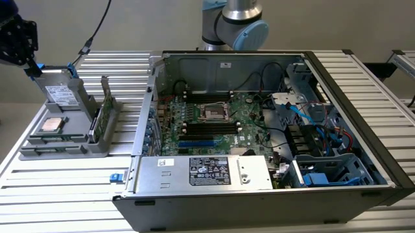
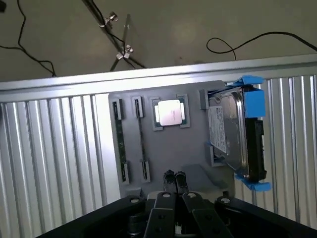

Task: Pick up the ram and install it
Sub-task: 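Pick up the ram and move it above insertion slot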

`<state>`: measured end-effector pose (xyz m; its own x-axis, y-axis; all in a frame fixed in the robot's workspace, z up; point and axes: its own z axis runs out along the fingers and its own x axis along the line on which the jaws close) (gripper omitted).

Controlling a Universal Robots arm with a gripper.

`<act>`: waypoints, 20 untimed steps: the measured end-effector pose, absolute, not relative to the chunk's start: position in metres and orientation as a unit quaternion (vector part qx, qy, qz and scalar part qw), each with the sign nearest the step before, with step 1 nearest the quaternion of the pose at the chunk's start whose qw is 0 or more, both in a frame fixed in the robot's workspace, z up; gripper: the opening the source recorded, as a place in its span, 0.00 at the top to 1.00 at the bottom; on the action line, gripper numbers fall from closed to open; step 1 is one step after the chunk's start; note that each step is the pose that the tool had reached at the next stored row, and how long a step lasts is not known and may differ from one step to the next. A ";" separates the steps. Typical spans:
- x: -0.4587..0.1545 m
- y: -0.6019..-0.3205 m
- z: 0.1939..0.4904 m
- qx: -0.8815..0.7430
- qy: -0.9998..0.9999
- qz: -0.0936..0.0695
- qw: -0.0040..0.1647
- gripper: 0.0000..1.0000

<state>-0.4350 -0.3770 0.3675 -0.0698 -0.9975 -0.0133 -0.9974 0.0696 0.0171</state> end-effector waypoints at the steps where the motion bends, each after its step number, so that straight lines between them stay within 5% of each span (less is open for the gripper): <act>1: -0.435 -0.377 0.368 0.689 -0.725 -0.011 0.001 0.90; 10: -0.436 -0.377 0.367 0.737 -0.675 -0.011 0.002 0.90; 18: -0.436 -0.377 0.367 0.737 -0.675 -0.011 0.002 0.64; 20: -0.437 -0.377 0.367 0.737 -0.675 -0.011 0.002 0.64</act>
<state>-0.4367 -0.3770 0.3673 0.0878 -0.9960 -0.0133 -0.9960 -0.0880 0.0171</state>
